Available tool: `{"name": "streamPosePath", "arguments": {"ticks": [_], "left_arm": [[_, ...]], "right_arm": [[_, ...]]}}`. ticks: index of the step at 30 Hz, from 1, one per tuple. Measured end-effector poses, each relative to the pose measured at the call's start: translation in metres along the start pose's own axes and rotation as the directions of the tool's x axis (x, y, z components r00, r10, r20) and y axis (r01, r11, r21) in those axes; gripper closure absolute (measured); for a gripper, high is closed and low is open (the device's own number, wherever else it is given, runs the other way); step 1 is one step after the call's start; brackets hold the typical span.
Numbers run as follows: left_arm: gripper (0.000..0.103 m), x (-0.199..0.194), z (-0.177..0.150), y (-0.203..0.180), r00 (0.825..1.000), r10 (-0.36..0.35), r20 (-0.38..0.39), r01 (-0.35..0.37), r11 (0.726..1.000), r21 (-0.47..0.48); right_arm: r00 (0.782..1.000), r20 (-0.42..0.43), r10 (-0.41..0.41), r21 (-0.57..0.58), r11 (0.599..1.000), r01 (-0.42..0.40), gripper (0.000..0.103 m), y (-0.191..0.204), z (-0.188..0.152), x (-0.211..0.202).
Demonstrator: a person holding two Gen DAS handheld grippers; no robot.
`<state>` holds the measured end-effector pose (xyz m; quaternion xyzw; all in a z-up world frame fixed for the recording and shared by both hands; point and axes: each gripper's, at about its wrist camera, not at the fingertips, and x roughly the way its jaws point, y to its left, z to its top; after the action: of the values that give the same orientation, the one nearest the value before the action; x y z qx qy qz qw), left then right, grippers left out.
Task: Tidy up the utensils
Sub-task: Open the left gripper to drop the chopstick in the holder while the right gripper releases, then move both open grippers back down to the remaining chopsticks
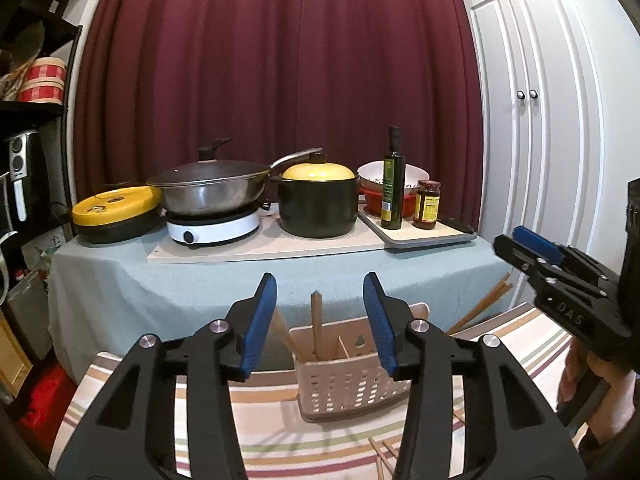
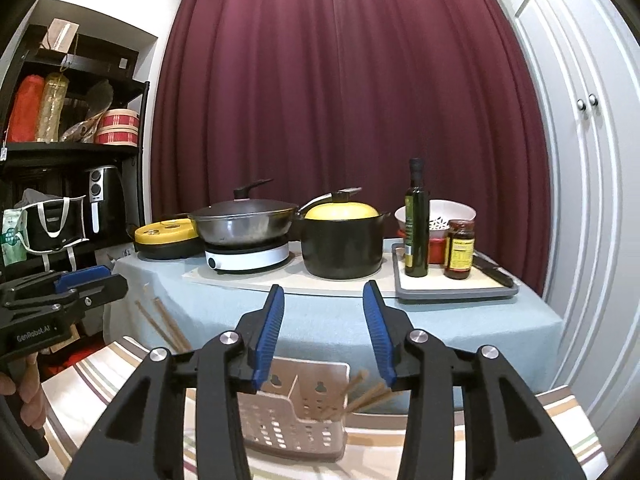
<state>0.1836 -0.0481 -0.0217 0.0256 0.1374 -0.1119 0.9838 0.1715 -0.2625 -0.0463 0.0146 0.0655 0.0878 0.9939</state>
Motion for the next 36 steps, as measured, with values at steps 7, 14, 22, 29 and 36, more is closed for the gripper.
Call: {"name": "streamPosePath", "arguments": {"ticks": [7, 14, 22, 29, 36], "left_arm": [[0.057, -0.034, -0.033, -0.003, 0.999, 0.021, -0.043, -0.021, 1.0, -0.003], [0.057, -0.059, -0.079, -0.002, 0.994, 0.038, -0.106, -0.041, 0.999, -0.023], [0.057, -0.083, -0.136, -0.002, 0.979, 0.063, -0.193, -0.068, 0.997, -0.021], [0.057, -0.098, -0.178, -0.002, 0.967, 0.064, -0.246, -0.071, 0.997, -0.02], [0.057, -0.104, -0.208, -0.008, 0.959, 0.039, -0.281, -0.048, 0.998, -0.028]], "right_arm": [[0.999, -0.038, -0.034, -0.025, 0.999, 0.033, 0.062, 0.007, -0.027, -0.043], [0.991, -0.125, -0.042, -0.023, 0.999, 0.039, 0.062, 0.013, -0.076, -0.077], [0.975, -0.221, -0.039, -0.028, 0.999, 0.034, 0.062, 0.025, -0.137, -0.103], [0.956, -0.294, 0.004, -0.036, 0.999, -0.015, 0.062, 0.039, -0.181, -0.112], [0.93, -0.364, 0.045, -0.033, 0.998, -0.061, 0.062, 0.052, -0.213, -0.11]]}}
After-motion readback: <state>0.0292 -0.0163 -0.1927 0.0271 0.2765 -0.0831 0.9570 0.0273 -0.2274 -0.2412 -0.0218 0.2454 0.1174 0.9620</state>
